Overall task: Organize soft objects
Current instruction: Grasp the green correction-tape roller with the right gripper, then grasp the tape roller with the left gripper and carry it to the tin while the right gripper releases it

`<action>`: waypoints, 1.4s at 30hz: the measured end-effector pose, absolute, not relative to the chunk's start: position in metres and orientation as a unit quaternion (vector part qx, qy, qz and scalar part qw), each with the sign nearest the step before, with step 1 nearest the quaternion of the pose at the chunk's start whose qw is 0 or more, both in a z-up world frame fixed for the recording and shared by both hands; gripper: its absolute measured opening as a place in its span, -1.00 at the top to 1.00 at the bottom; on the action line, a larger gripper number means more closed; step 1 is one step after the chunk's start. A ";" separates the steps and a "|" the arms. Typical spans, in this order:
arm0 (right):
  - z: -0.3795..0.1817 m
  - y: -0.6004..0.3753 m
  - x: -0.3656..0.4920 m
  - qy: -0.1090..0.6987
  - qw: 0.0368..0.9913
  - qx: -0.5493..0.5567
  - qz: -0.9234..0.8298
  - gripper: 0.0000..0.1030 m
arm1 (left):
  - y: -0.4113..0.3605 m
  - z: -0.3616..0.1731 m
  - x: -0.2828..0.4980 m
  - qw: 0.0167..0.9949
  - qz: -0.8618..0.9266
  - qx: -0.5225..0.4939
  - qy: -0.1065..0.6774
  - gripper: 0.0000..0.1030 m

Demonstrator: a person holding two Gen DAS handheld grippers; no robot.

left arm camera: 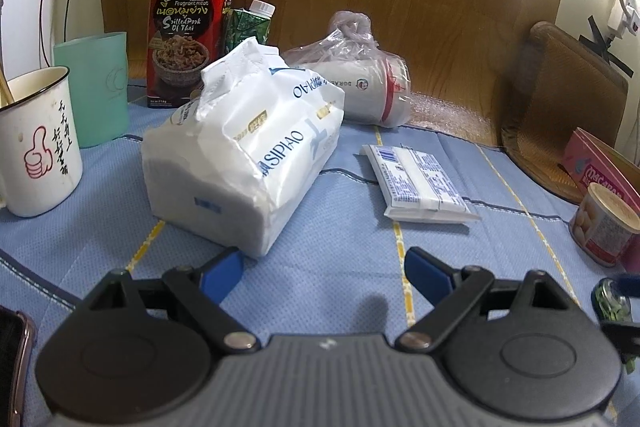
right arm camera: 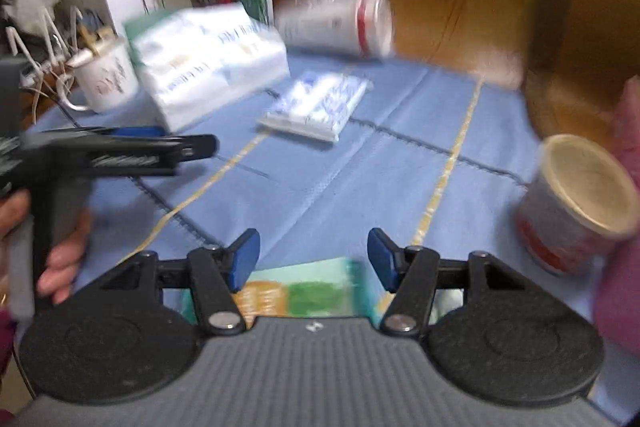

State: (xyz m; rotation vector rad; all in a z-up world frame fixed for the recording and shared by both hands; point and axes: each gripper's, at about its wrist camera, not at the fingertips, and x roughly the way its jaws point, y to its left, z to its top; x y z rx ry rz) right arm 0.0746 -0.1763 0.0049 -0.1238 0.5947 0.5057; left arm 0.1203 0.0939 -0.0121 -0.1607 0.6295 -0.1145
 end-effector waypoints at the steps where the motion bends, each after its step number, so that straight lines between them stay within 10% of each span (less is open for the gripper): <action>1: 0.005 -0.183 0.059 0.264 0.936 -0.068 0.224 -0.33 | 0.093 -0.012 0.120 0.946 -0.057 -0.078 0.309 -0.77; 8: -0.022 -0.195 0.028 0.207 0.968 -0.101 0.103 -0.55 | 0.081 -0.009 0.111 0.952 -0.056 -0.057 0.296 -0.77; 19: -0.037 -0.219 0.051 0.256 0.962 -0.005 0.094 0.12 | 0.011 0.036 0.079 0.916 -0.204 -0.106 0.328 -0.65; 27: -0.043 -0.274 0.015 0.265 0.939 0.151 0.157 0.18 | -0.081 0.022 0.077 0.855 -0.304 -0.071 0.413 -0.59; 32: -0.040 -0.298 -0.006 0.229 0.934 0.212 0.173 0.19 | -0.112 0.014 0.078 0.843 -0.324 -0.068 0.424 0.05; 42: 0.001 -0.340 -0.012 0.107 0.975 0.168 0.102 0.19 | -0.186 0.079 0.097 0.853 -0.382 -0.048 0.353 0.14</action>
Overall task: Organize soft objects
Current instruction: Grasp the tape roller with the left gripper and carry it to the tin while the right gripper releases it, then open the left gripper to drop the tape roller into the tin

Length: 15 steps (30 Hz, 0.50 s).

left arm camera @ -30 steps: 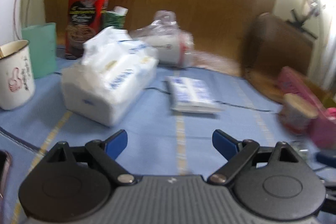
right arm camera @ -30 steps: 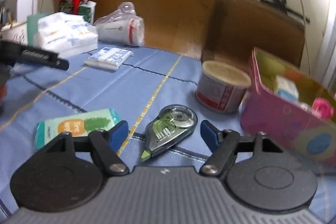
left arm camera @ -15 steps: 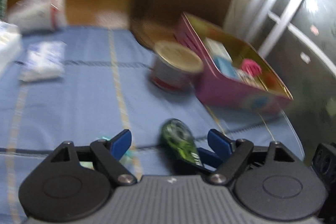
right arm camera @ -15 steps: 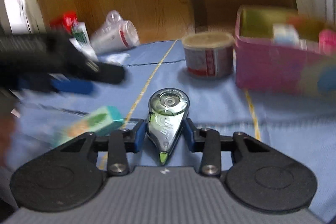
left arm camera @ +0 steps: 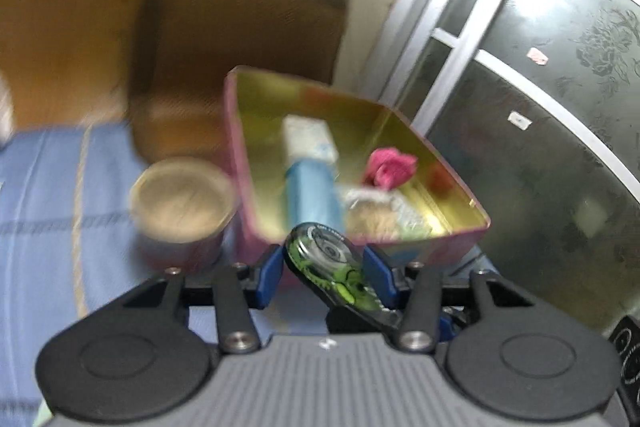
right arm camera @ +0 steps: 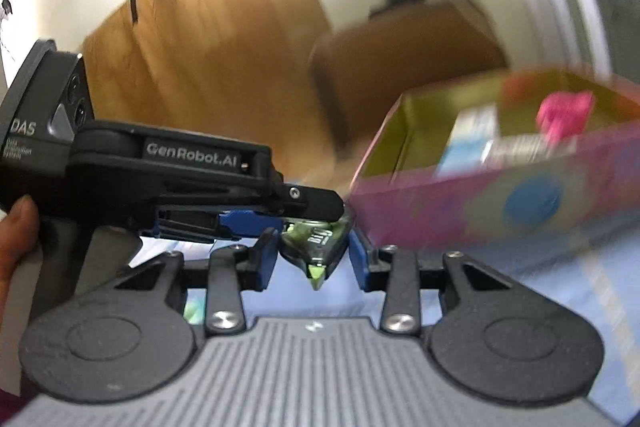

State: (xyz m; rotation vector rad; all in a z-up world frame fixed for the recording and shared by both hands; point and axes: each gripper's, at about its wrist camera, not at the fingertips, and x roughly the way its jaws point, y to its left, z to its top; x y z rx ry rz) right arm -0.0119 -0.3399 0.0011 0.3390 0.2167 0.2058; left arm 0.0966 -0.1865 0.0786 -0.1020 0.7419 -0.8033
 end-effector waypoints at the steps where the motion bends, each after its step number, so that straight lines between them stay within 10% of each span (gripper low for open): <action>1: 0.005 -0.344 -0.009 0.101 0.978 0.159 0.091 0.19 | -0.197 0.081 0.101 0.854 -0.385 -0.042 0.347 0.13; 15: -0.006 -0.373 0.092 0.142 0.986 0.092 0.016 0.17 | -0.245 0.060 0.164 0.869 -0.339 -0.027 0.359 -0.05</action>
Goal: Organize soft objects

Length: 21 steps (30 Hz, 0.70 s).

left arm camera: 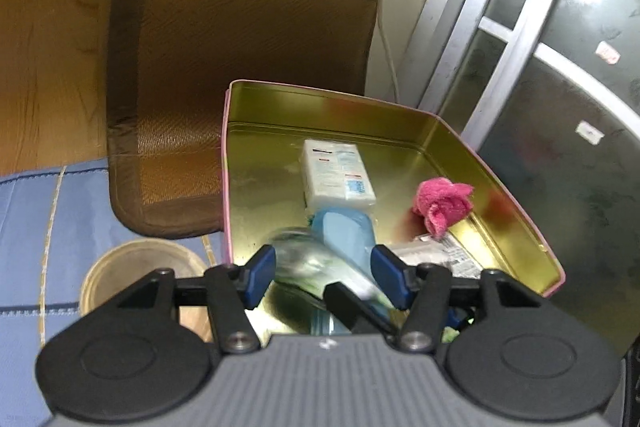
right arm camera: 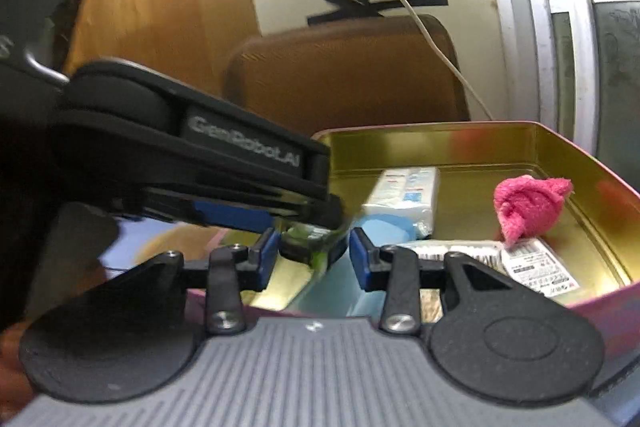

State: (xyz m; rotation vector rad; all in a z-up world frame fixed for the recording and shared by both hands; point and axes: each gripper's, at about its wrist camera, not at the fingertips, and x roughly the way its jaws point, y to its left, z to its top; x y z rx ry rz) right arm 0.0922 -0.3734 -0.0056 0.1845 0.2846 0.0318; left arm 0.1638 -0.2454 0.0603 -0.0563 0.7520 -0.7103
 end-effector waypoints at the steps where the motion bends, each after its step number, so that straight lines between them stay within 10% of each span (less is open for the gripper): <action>1: -0.005 -0.374 0.087 0.136 0.985 0.103 0.018 0.17 | -0.240 0.062 0.160 0.869 -0.343 -0.031 0.356 -0.05; 21: -0.023 -0.295 0.000 0.204 0.960 0.155 0.116 0.16 | 0.006 0.031 0.057 0.933 -0.164 -0.034 0.320 -0.17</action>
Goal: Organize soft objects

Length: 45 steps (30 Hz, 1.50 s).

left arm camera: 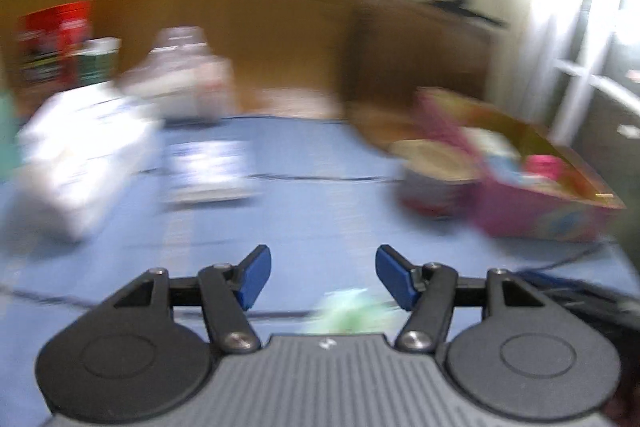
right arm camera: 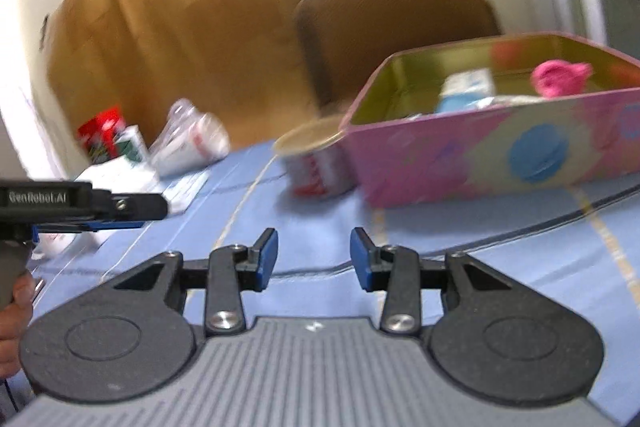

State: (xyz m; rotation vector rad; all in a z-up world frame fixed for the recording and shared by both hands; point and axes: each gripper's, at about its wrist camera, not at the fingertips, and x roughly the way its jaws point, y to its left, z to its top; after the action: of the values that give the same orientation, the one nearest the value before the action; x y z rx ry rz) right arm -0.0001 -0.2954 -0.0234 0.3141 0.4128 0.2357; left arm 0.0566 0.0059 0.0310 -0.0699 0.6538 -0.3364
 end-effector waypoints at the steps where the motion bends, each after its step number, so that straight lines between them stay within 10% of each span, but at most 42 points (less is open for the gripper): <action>1: -0.024 -0.288 0.003 0.210 0.959 0.147 0.122 0.17 | 0.022 0.025 0.061 0.935 -0.132 -0.035 0.328 -0.17; 24: -0.004 -0.183 0.075 0.275 0.943 0.070 0.171 0.16 | 0.099 -0.015 0.095 0.946 0.008 -0.004 0.323 -0.65; 45: -0.003 -0.059 0.212 0.371 0.912 -0.009 0.172 -0.67 | 0.106 -0.014 0.094 0.948 -0.004 -0.039 0.316 -0.75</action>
State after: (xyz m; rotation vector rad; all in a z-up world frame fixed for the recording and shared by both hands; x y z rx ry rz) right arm 0.2122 -0.0587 -0.0031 -0.0187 0.7649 0.3544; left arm 0.0944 0.1059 -0.0144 -0.0795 0.6433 -0.0083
